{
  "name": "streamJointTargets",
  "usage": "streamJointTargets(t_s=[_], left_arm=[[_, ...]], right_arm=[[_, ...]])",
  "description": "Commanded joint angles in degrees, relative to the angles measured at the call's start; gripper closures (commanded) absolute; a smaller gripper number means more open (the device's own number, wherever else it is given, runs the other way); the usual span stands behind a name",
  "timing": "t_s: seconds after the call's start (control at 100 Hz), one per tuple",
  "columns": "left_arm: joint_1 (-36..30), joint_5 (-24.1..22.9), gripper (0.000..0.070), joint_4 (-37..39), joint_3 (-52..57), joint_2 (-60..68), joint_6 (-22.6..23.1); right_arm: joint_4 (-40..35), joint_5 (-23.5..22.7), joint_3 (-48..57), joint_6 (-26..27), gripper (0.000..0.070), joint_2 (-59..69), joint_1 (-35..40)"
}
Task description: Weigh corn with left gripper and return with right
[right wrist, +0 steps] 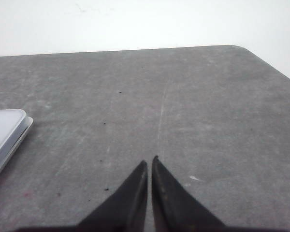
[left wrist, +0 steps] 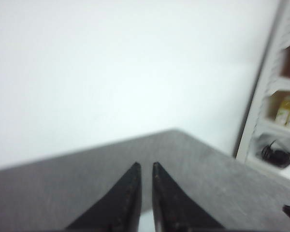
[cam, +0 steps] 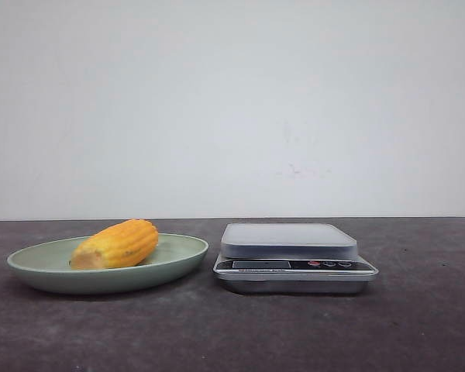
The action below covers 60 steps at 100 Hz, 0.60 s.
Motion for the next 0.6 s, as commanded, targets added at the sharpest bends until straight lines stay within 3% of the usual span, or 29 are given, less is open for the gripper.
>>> streamJointTargets(t_s=[0.0,0.21,0.46,0.59], left_arm=[[1.97,0.81,0.07,7.34,-7.87,-2.38,1.44],[10.88,-5.62,0.07,8.04,-23.91,-12.87,1.79],[18.53,-5.4,0.07,8.02,-36.2,-26.12,0.61],[21.4,-5.4,0.07,7.96,-42.25,-31.89,-2.86]], right_arm=[[0.83,0.04,-0.26,0.39,0.069,-0.09,0.0],[0.83,0.04,-0.26,0.37,0.069,-0.09,-0.02],[0.83,0.04,-0.26,0.39,0.069,-0.09,0.0],[0.83,0.04,-0.26,0.37,0.069,-0.09,-0.02]])
